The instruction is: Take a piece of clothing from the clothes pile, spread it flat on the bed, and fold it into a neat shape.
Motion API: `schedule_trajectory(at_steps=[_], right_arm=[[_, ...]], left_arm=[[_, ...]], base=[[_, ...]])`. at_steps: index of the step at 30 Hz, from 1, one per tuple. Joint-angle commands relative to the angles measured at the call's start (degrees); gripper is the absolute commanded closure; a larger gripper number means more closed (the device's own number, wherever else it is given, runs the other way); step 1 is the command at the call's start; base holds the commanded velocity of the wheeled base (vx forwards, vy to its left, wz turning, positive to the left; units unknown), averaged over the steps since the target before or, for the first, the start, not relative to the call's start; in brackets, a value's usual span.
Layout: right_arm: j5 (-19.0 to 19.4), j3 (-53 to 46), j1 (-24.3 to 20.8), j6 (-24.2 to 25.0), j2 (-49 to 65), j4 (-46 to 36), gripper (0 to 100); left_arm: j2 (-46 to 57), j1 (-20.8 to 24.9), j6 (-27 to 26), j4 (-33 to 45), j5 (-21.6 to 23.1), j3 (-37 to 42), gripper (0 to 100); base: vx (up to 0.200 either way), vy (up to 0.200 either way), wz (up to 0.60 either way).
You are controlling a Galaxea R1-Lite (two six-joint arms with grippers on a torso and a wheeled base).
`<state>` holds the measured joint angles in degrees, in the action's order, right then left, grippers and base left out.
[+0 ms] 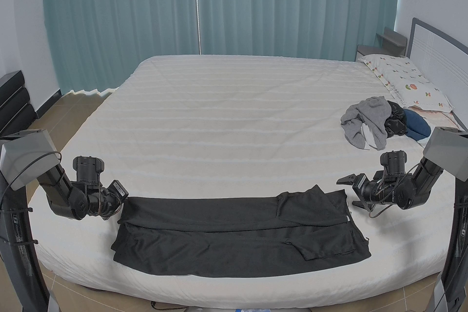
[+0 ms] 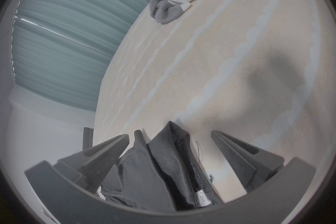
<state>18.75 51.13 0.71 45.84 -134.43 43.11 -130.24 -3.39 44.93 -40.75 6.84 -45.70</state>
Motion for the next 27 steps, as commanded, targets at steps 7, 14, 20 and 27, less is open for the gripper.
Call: schedule_trajectory(at_steps=[7, 14, 20, 27], right_arm=[[-1.96, -0.33, -1.50, -0.49, -2.24, 2.16, 100], [-2.67, -0.24, -0.97, -0.49, -2.42, 3.30, 100], [-2.67, -0.15, -0.27, -0.49, -2.24, 3.39, 100], [-3.90, 0.03, 0.08, -0.57, -2.33, 3.48, 100]], left_arm=[[-0.19, -0.13, 0.07, -0.03, 0.10, 0.00, 100], [-0.27, -0.21, 0.07, -0.03, 0.10, 0.00, 100], [-0.36, -0.21, -0.02, -0.03, 0.10, 0.00, 100], [-0.27, -0.21, -0.02, 0.06, 0.10, 0.00, 100]], base=[[0.000, 0.000, 0.00], [0.000, 0.000, 0.00], [0.000, 0.000, 0.00], [0.000, 0.000, 0.00]])
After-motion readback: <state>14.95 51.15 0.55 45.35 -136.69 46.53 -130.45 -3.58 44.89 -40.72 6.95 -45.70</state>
